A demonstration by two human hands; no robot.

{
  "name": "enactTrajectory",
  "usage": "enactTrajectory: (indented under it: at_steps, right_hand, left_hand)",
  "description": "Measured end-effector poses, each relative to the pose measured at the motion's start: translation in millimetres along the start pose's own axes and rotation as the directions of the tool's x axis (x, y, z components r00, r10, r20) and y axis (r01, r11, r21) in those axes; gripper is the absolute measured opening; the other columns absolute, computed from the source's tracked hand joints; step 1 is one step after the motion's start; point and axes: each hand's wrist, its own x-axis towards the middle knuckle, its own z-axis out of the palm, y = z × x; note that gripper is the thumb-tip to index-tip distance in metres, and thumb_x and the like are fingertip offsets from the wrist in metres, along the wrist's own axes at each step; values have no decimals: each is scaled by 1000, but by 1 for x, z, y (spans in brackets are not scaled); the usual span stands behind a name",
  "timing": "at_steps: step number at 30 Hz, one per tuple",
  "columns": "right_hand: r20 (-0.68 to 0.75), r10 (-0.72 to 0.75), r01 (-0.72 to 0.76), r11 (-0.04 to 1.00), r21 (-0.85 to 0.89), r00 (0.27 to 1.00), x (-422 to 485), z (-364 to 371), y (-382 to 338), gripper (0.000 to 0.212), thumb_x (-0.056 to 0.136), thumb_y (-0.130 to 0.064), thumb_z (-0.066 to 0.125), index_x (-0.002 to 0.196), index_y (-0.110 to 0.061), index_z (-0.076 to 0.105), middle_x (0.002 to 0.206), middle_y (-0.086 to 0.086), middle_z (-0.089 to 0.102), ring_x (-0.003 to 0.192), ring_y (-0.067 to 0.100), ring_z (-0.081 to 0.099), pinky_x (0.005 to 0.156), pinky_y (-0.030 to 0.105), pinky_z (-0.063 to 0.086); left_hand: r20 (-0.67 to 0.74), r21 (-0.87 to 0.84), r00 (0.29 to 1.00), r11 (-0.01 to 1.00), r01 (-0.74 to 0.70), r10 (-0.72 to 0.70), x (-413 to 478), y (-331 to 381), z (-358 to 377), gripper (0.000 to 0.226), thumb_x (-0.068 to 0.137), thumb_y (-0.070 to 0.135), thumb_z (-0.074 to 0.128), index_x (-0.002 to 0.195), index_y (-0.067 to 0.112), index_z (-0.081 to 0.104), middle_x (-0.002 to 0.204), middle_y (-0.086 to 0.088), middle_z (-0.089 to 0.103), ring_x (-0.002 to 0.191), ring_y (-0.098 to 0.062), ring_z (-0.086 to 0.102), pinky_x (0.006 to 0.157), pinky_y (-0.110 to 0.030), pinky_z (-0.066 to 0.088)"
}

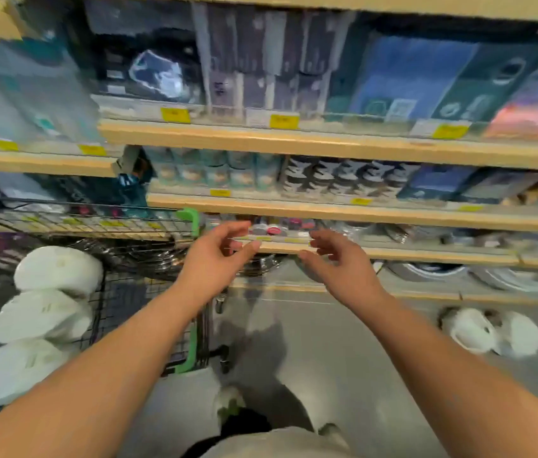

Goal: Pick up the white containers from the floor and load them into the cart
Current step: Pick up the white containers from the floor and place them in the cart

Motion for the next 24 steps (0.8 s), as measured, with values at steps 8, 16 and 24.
enactTrajectory:
  at_steps: [8, 16, 24]
  right_hand:
    - [-242, 212, -208, 977, 43, 947, -60, -165, 145, 39, 82, -34, 70, 117, -19, 63, 102, -6, 65, 95, 8, 60, 83, 22, 45]
    - [-455, 387, -362, 921, 146, 802, -89, -286, 246, 39, 82, -33, 70, 115, -15, 63, 99, -3, 65, 92, 10, 60, 84, 25, 48]
    - [-583, 558, -468, 825, 316, 591, -63, -384, 337, 37, 82, -29, 71, 116, -16, 63, 97, -5, 63, 92, 11, 60, 80, 19, 40]
  left_hand:
    - [272, -9, 959, 997, -80, 79, -1, 90, 216, 31, 85, 25, 71, 115, 22, 64, 112, 6, 66, 92, -7, 64, 77, -9, 47]
    - [538, 28, 833, 986, -166, 125, 15, 142, 377, 29, 84, 27, 72, 112, 27, 64, 113, 5, 67, 95, -9, 64, 88, -26, 49]
    - [733, 59, 669, 967, -246, 125, 80, 195, 547, 25, 85, 21, 71, 108, 28, 63, 110, 2, 68, 93, -14, 64, 81, -16, 46]
